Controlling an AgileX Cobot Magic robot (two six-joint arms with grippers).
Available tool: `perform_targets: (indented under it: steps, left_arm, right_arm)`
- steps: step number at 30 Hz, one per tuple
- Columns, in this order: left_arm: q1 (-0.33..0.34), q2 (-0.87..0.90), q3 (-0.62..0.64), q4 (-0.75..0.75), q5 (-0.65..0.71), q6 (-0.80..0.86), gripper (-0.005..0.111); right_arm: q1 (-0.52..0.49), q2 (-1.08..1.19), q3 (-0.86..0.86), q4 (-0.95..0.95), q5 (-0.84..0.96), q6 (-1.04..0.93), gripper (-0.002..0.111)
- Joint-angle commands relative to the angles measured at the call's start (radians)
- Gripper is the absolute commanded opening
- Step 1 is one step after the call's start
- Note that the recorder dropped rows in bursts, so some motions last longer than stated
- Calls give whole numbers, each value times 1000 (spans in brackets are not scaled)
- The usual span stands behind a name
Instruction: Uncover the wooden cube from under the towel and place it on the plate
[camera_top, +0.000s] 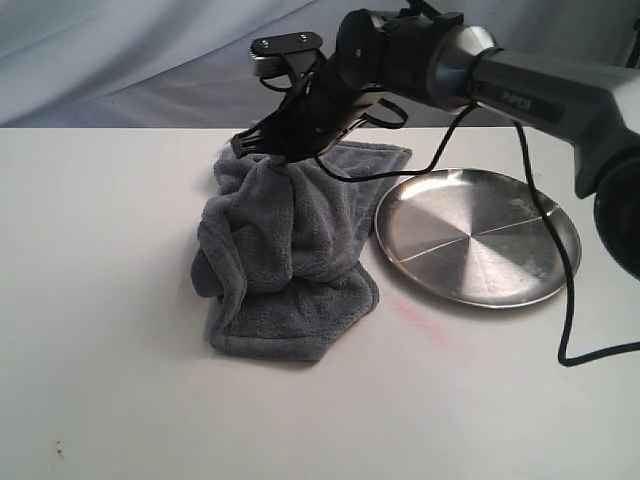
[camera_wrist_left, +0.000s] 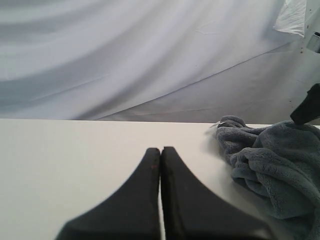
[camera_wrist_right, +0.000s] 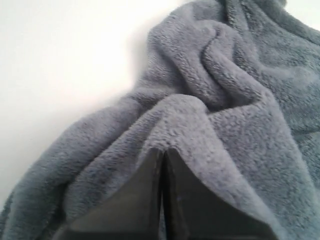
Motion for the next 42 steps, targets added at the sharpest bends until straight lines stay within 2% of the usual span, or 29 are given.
perform_targets:
  steps: [1, 6, 14, 19, 24, 29, 34, 38, 42]
  left_arm:
    - [-1, -2, 4, 1, -2, -3, 1]
    - [-1, -2, 4, 1, -2, -3, 1]
    - [-1, -2, 4, 1, -2, 2, 1]
    - [-1, -2, 4, 1, -2, 2, 1]
    - [-1, -2, 4, 1, -2, -3, 1]
    - [-1, -2, 4, 1, -2, -3, 1]
    - [-1, -2, 4, 1, -2, -3, 1]
    - [-1, -2, 4, 1, -2, -3, 1]
    - [-1, -2, 4, 1, -2, -3, 1]
  right_arm:
    - [48, 2, -8, 0, -36, 15, 0]
    - [102, 2, -8, -2, 13, 15, 0]
    - [150, -5, 33, -11, 245, -20, 0]
    - [150, -78, 179, -11, 243, -42, 0]
    - [146, -219, 367, -56, 155, -50, 0]
    - [88, -304, 512, -97, 85, -16, 0]
    - [-32, -301, 523, -97, 39, -5, 0]
    - [-120, -299, 494, -90, -86, 25, 0]
    - [-141, -205, 328, -90, -47, 27, 0]
